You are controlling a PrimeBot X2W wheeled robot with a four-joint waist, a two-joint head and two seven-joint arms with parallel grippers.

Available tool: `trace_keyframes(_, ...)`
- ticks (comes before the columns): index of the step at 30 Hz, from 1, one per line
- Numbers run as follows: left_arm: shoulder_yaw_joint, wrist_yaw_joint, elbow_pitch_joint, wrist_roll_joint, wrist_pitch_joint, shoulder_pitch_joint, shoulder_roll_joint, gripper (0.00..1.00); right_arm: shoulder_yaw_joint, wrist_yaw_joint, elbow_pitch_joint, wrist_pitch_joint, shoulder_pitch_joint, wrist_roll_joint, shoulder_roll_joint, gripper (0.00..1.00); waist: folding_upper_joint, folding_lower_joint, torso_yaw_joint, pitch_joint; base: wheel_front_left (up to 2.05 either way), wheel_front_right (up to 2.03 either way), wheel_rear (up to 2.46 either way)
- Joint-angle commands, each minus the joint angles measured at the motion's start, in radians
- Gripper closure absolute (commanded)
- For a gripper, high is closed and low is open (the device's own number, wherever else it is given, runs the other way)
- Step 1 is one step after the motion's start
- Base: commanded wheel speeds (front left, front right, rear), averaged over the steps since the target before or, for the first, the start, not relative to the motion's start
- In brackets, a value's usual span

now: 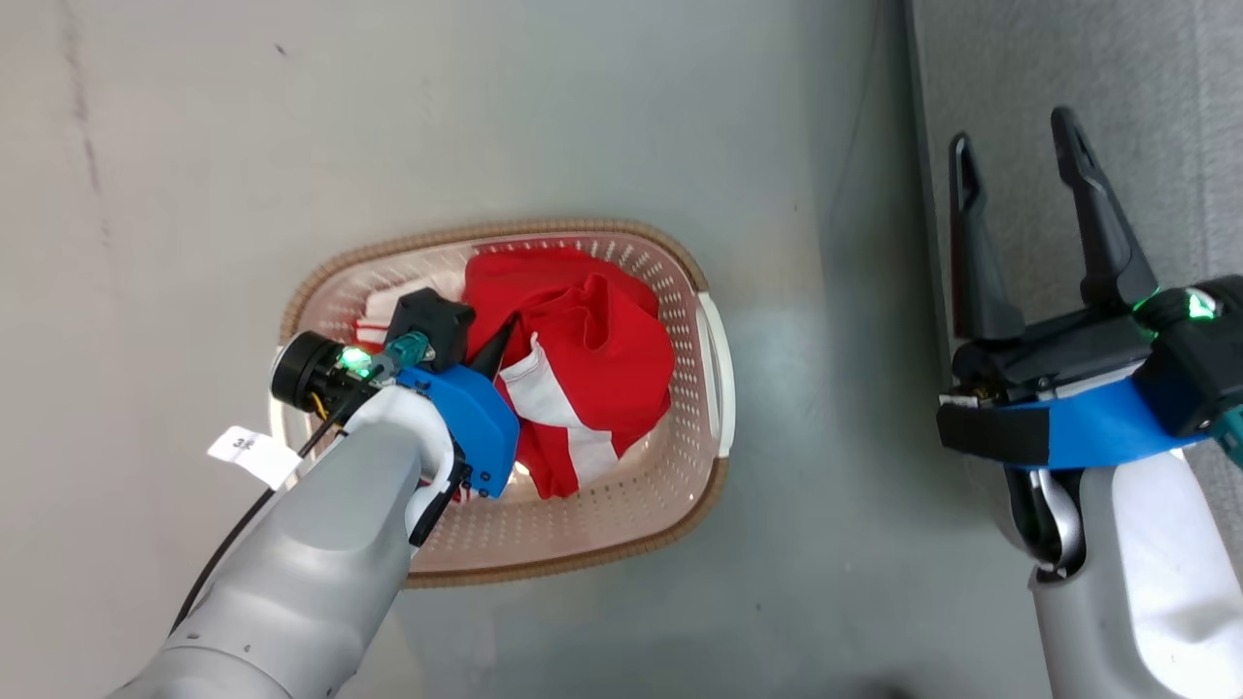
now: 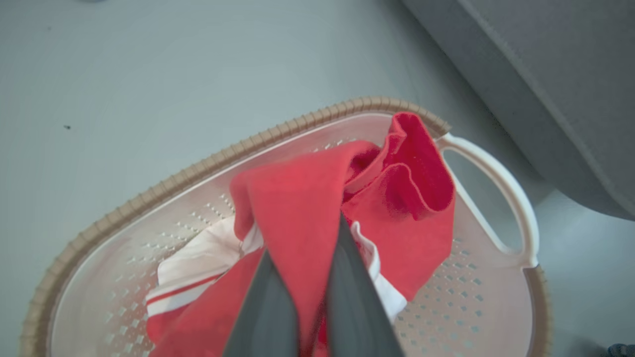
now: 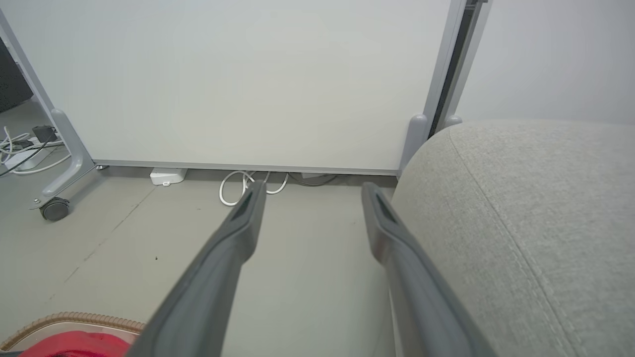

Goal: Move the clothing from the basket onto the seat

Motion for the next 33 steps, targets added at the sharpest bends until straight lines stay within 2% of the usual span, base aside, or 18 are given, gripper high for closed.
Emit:
trace_keyframes(1, 0.023, 0.000, -0.037, -0.004, -0.007, 0.011, 0.012, 1.00, -0.005, 0.000, 0.009, -0.003, 0.024, -0.008, -0.003, 0.00, -0.0001, 0.0001, 0.027, -0.093, 0.00, 0.00, 0.00)
trace_keyframes(11, 0.267, 0.017, -0.269, 0.064, -0.007, 0.162, 0.060, 1.00, -0.005, 0.000, 0.052, -0.003, 0.121, -0.003, -0.003, 0.00, -0.0001, 0.0001, 0.059, -0.315, 0.00, 0.00, 0.00)
trace_keyframes(19, 0.412, 0.009, -0.391, 0.159, -0.007, 0.265, 0.058, 1.00, 0.002, 0.000, 0.078, -0.003, 0.195, 0.014, -0.003, 0.00, -0.0001, 0.0001, 0.069, -0.471, 0.00, 0.00, 0.00)
trace_keyframes(27, 0.484, 0.002, -0.482, 0.223, -0.007, 0.307, 0.039, 1.00, 0.004, 0.000, 0.095, -0.003, 0.271, 0.029, -0.003, 0.00, -0.0001, 0.0001, 0.081, -0.604, 0.00, 0.00, 0.00)
trace_keyframes(33, 0.488, -0.002, -0.533, 0.249, -0.007, 0.303, 0.034, 1.00, -0.002, 0.000, 0.101, -0.003, 0.322, 0.035, -0.003, 0.00, -0.0001, 0.0001, 0.092, -0.669, 0.00, 0.00, 0.00)
